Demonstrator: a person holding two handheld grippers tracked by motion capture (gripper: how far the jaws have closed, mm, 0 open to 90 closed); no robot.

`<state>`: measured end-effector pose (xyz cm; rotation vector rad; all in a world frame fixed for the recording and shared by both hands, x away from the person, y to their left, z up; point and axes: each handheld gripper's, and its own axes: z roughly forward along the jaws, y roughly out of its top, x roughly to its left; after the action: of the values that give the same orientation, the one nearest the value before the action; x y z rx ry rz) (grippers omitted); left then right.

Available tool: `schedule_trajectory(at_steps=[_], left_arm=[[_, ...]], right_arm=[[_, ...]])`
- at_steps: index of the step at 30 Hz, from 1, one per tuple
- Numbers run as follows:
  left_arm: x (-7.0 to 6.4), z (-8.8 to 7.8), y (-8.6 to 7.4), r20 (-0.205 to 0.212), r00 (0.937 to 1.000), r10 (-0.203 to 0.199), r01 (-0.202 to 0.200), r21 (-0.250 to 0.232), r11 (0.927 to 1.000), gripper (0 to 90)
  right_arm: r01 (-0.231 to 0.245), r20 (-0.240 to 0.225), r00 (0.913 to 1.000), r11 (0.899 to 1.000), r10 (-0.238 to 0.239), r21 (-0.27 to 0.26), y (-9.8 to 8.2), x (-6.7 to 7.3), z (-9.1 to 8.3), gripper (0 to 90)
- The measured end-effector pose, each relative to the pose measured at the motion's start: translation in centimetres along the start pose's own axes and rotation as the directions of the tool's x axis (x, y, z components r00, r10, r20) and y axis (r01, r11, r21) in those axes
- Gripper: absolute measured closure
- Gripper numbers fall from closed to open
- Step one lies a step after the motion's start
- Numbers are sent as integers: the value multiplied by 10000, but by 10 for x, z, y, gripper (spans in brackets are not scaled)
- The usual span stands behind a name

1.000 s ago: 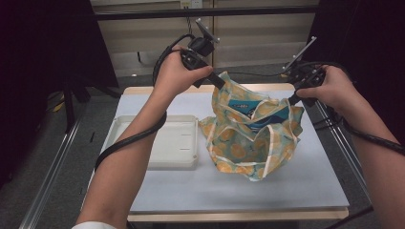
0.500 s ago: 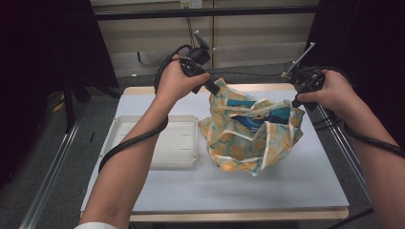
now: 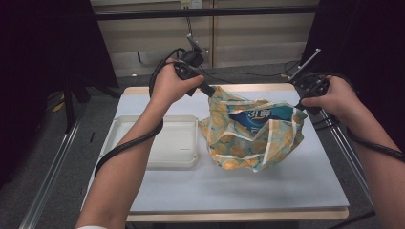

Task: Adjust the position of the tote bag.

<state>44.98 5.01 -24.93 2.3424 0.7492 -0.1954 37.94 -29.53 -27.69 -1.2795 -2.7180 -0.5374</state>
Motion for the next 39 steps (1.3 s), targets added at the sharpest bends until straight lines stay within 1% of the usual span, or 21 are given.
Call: schedule_trajectory(at_steps=[3, 5, 8, 12, 16, 19, 20, 23, 24, 25, 26, 29, 30, 31, 33, 34, 35, 36, 37, 38, 39], left_arm=[[2, 5, -4, 13, 10000, 3, -3, 129, 9999, 881], [4, 8, -7, 83, 9999, -58, 57, 188, 9998, 882], [5, 10, -10, 182, 9998, -108, 106, 116, 9999, 851], [3, 7, -13, 259, 9997, -49, 51, -59, 10000, 796], [0, 3, -15, 329, 9994, 145, -140, -157, 9998, 690], [-3, 0, -15, 286, 9990, 330, -324, -211, 9993, 558], [-4, -1, -15, 309, 9986, 431, -424, -233, 9988, 542], [-10, -3, -14, 521, 9964, 668, -652, -303, 9974, 421], [-13, -4, -14, 649, 9948, 781, -766, -256, 9967, 410], [-15, -3, -14, 714, 9946, 747, -728, -292, 9969, 387], [-17, -3, -13, 784, 9919, 997, -987, -170, 9950, 369], [-23, -1, -14, 879, 9885, 1228, -1229, -42, 9924, 346], [-24, -1, -14, 884, 9883, 1240, -1238, -77, 9923, 335], [-25, -1, -13, 991, 9862, 1325, -1324, -85, 9912, 331], [-28, -2, -13, 1023, 9866, 1271, -1263, -141, 9919, 330], [-30, -2, -14, 982, 9889, 1117, -1098, -245, 9937, 330], [-29, -4, -13, 983, 9845, 1450, -1451, -65, 9894, 328], [-32, -3, -13, 973, 9872, 1265, -1249, -217, 9919, 325], [-32, -4, -13, 961, 9839, 1506, -1500, -135, 9886, 325], [-35, -3, -14, 982, 9856, 1373, -1354, -258, 9905, 325], [-35, -4, -13, 1022, 9807, 1666, -1661, -133, 9860, 325]], right_arm=[[-121, 24, 9999, 9999, 121, 45, -2, -1, 2, 900], [-55, -13, 10000, 9999, 55, 99, -2, -1, 3, 900], [-128, -34, 9999, 9999, 128, 47, -3, -2, 3, 900], [-73, 25, 10000, 10000, 73, 60, -2, -2, 2, 900], [-57, 69, 10000, 9999, 56, 135, -1, -1, 1, 900], [-64, 58, 10000, 9999, 63, 148, 1, 0, 2, 900], [-73, 66, 10000, 9999, 72, 145, 1, 1, 2, 900], [-32, 83, 10000, 9998, 30, 201, 2, 1, 2, 900], [-34, 76, 10000, 9998, 32, 182, 2, 1, 2, 900], [-81, 58, 10000, 9996, 80, 288, 3, 2, 2, 899], [-46, 54, 10000, 9997, 44, 245, 3, 2, 2, 899], [-31, 80, 10000, 9996, 29, 267, 4, 2, 1, 899], [-31, 54, 10000, 9997, 30, 242, 5, 2, 1, 899], [-3, 74, 10000, 9996, 1, 276, 5, 2, 0, 899], [10, 86, 10000, 9997, -12, 264, 5, 2, 0, 899], [12, 95, 10000, 9997, -14, 258, 5, 2, 0, 899], [-1, 83, 10000, 9997, -1, 239, 5, 2, 0, 899], [-60, 66, 10000, 9996, 58, 260, 5, 3, 0, 899], [-71, 59, 10000, 9997, 70, 234, 4, 3, 0, 899], [-35, 64, 10000, 9997, 34, 227, 4, 2, 0, 899], [-63, 81, 9999, 9995, 61, 307, 5, 2, 0, 899]])
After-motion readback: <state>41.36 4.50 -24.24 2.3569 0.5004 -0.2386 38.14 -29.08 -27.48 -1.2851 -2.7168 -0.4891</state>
